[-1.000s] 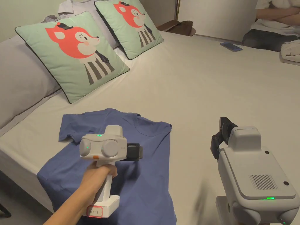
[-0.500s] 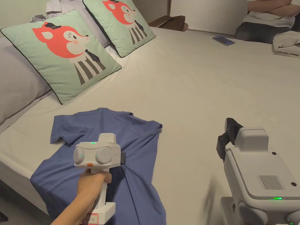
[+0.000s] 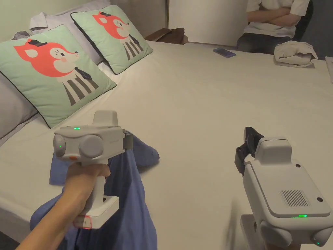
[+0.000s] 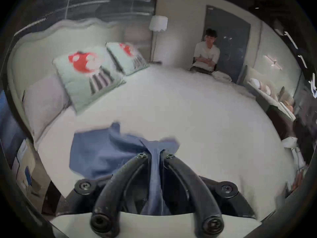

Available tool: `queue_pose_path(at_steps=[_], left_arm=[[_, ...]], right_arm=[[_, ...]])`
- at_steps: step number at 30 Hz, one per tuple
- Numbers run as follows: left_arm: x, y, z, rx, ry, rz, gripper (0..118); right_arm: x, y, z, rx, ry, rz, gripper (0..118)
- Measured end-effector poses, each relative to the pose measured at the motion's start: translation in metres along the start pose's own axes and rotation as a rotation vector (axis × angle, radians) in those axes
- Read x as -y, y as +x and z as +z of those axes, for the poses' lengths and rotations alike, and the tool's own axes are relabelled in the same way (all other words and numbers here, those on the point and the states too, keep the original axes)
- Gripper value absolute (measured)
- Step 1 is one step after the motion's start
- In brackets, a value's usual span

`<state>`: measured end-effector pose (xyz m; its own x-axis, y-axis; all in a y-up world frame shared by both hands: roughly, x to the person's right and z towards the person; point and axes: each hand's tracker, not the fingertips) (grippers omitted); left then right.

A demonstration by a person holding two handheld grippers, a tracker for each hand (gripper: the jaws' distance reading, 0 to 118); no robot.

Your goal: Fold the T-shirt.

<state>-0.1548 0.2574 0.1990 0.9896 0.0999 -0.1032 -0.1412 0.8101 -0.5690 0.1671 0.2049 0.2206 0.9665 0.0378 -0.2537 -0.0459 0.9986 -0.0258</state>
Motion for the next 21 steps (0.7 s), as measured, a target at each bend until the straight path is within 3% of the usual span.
queue_pose_path(at_steps=[13, 21], left_arm=[[-0.097, 0.154, 0.0, 0.351, 0.161, -0.163, 3], [-0.094, 0.237, -0.017, 0.513, 0.129, -0.236, 3]], right_arm=[[-0.029, 0.097, 0.054, 0.231, 0.076, 0.021, 0], [-0.031, 0.149, 0.083, 0.368, 0.08, 0.034, 0]])
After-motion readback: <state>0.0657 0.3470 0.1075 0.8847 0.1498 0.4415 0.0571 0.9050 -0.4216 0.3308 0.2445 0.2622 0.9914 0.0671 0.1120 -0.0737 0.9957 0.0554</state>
